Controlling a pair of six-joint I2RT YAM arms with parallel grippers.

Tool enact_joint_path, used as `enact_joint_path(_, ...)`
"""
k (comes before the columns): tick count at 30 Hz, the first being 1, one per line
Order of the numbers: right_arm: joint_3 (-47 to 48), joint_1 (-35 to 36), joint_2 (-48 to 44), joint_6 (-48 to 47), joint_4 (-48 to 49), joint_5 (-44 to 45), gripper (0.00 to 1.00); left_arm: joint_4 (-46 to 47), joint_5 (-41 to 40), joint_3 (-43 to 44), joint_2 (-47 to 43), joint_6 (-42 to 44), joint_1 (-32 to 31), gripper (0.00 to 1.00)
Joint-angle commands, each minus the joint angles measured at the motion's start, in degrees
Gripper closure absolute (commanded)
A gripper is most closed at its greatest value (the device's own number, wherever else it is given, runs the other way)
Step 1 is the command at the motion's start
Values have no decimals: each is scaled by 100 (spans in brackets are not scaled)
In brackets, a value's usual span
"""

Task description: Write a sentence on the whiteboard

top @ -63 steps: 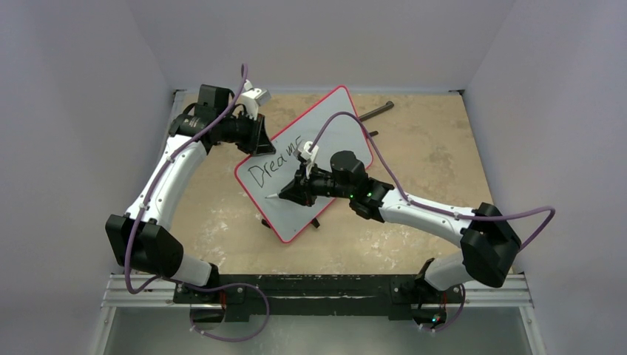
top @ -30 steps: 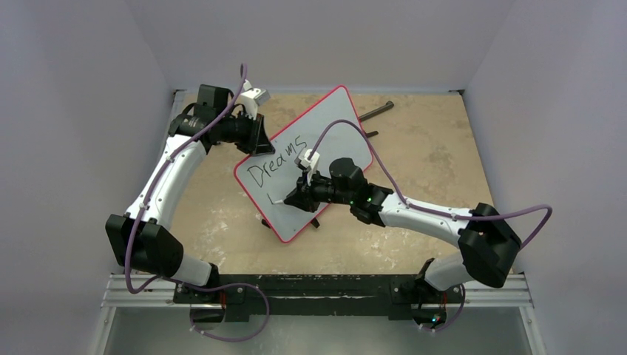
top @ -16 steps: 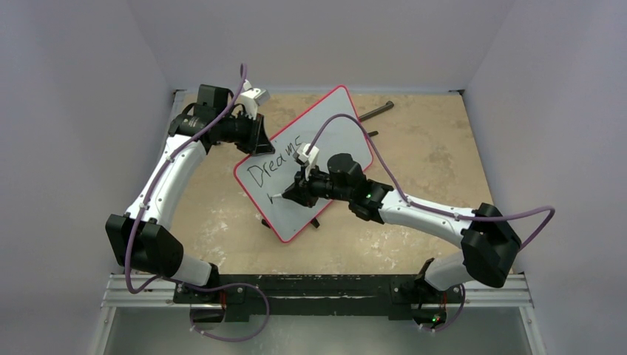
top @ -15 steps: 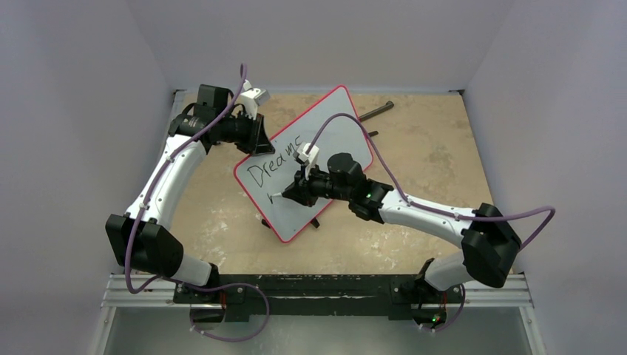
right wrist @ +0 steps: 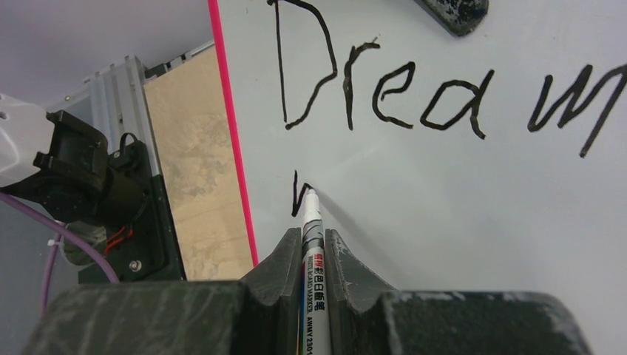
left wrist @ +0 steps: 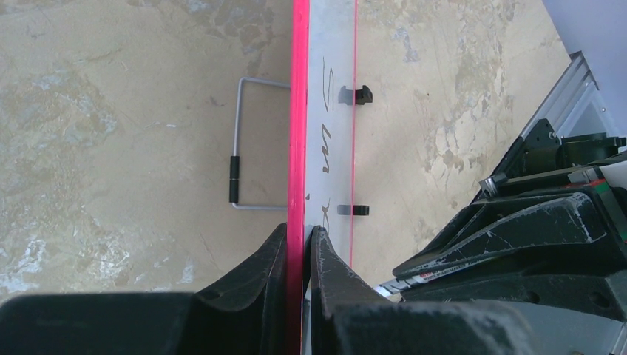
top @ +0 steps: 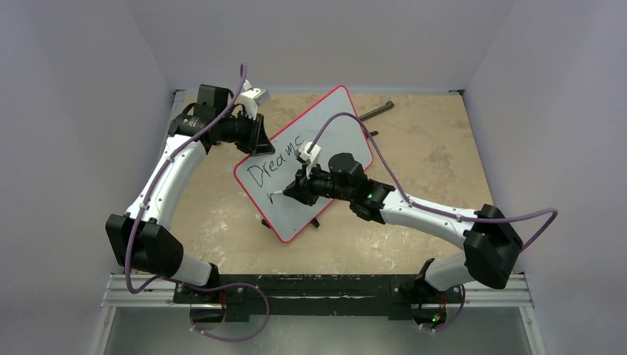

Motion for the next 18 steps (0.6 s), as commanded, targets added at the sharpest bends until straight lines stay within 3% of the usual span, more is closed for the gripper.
enact_joint_path(1,-229,-44,-208,-129,77,549,100,202,-245,15,-37,163,17,100)
enact_joint_path(18,-5,-43,-202,-170,-8,699,100,202,-244,15,-49,158,17,100)
